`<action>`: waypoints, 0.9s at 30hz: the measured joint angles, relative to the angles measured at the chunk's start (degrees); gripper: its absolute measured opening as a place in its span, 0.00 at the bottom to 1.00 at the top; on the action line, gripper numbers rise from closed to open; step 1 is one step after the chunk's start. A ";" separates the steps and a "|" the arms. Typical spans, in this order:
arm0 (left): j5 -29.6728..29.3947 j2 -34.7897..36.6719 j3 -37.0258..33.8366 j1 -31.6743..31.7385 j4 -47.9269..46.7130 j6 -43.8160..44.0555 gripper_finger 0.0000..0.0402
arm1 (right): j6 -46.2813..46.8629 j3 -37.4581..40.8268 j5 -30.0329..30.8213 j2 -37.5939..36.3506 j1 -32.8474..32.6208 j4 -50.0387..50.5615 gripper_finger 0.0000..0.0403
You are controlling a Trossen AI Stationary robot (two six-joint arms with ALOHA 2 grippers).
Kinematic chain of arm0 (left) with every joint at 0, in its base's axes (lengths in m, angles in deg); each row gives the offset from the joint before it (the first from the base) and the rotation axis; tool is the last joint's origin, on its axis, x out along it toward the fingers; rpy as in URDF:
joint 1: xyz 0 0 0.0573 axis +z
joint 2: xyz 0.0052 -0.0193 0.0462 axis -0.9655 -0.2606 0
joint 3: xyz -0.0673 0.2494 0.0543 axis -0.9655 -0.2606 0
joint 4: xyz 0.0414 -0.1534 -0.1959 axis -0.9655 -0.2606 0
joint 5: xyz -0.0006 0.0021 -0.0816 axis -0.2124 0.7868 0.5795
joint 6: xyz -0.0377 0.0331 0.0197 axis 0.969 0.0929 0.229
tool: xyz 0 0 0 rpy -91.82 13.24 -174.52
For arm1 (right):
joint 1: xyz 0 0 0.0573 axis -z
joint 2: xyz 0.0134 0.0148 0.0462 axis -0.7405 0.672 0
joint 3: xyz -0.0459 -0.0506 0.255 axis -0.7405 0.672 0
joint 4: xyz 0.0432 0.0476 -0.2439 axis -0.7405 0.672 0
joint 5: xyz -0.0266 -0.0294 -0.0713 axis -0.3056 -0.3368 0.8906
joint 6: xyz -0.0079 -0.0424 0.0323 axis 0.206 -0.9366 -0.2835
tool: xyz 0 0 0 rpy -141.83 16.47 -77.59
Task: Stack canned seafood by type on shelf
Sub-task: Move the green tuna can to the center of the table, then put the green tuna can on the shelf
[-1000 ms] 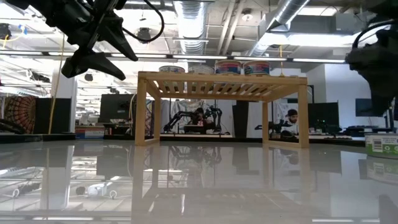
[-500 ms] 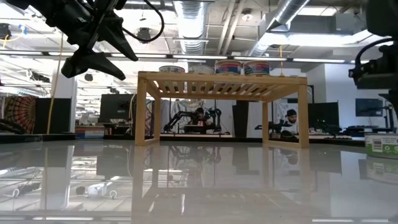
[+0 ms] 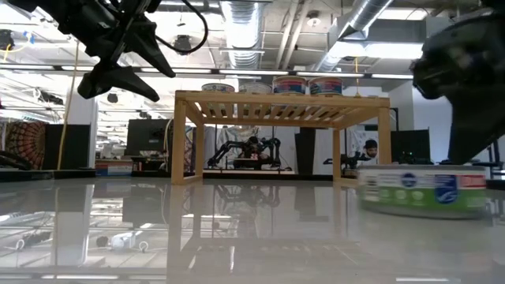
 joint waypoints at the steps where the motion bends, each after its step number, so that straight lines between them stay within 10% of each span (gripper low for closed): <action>1: 0.00 0.00 0.00 0.00 0.00 0.50 0.49 | 0.16 0.11 0.13 0.02 0.32 0.76 0.07; 14: 0.00 -10.77 0.00 -4.87 11.94 9.79 0.49 | -0.17 0.12 0.34 0.04 0.34 -5.05 0.11; 27: 5.81 -28.99 7.91 -7.26 20.46 11.26 0.49 | 2.52 0.10 3.54 0.05 -4.92 -7.76 0.44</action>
